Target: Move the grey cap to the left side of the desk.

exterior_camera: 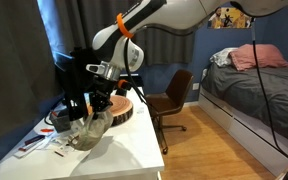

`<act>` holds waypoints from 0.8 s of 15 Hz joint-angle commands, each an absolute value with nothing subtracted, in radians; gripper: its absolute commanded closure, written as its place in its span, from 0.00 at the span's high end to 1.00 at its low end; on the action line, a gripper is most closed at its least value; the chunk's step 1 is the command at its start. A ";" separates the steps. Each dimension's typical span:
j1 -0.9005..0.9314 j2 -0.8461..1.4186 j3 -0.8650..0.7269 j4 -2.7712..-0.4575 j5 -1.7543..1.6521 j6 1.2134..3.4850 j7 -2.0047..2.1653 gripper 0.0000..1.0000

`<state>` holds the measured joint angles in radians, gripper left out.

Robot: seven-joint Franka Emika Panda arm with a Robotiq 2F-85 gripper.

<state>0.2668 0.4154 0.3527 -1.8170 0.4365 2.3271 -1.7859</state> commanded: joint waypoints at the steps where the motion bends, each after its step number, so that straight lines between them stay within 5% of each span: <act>1: 0.300 0.503 0.343 -1.764 0.341 2.442 -1.652 0.02; 6: 0.307 0.606 0.362 -1.715 0.252 2.494 -1.517 0.04; 7: 0.299 0.617 0.374 -1.708 0.249 2.474 -1.512 0.30; 12: 0.237 0.585 0.433 -1.728 0.270 2.343 -1.562 0.58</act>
